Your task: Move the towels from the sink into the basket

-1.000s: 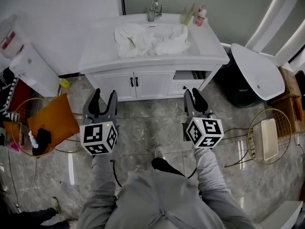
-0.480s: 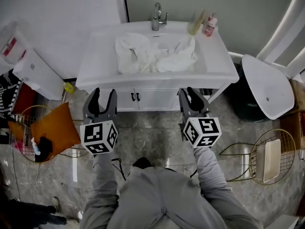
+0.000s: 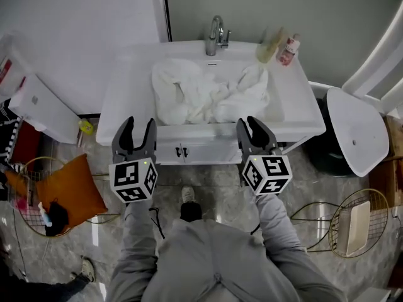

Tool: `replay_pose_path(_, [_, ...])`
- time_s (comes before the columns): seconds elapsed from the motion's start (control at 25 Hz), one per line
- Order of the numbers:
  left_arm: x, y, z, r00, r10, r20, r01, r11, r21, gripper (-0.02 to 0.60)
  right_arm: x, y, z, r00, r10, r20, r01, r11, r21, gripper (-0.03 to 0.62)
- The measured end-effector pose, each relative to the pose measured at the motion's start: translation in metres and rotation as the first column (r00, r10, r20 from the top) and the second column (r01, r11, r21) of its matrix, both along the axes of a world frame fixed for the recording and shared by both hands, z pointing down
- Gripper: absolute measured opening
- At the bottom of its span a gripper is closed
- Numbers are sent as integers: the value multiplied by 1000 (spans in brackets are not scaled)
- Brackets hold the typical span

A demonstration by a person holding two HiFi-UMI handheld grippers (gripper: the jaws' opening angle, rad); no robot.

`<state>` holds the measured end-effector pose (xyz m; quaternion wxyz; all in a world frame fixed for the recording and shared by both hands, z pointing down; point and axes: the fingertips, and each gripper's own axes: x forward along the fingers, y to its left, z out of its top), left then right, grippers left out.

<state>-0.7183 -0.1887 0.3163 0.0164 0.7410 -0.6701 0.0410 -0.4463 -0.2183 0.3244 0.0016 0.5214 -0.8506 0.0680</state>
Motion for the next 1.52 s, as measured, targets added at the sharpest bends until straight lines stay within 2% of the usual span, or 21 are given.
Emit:
replay_pose_path(0.36, [-32,-112,30,996,83,-21,-84,993,-80,247,-59,-111,15,998,14,-57,-18,998,-66,95])
replay_pose_path(0.72, [-31,-180,82,990,141,-11,-139,959,-246,250,-102,-192,42,988,-38,-152,16,990,-143,153])
replay_pose_path(0.88, [-28,-201,115,989,144,-15,-140,922,-361,295,-117,-222,72,974,-99,-202,54,975,-215,179])
replay_pose_path(1.04, [-24,-221,141,992,123,21,-100,883,-459,316,-125,-253,107,951,-168,-260,89,952,-292,202])
replay_pose_path(1.28, [-20,-244,180,984,123,126,-31,826,-563,337,-139,-297,157,877,-288,-385,126,910,-395,229])
replay_pose_path(1.52, [-16,-251,220,970,140,200,28,748,-663,348,-151,-323,199,819,-383,-426,154,863,-481,235])
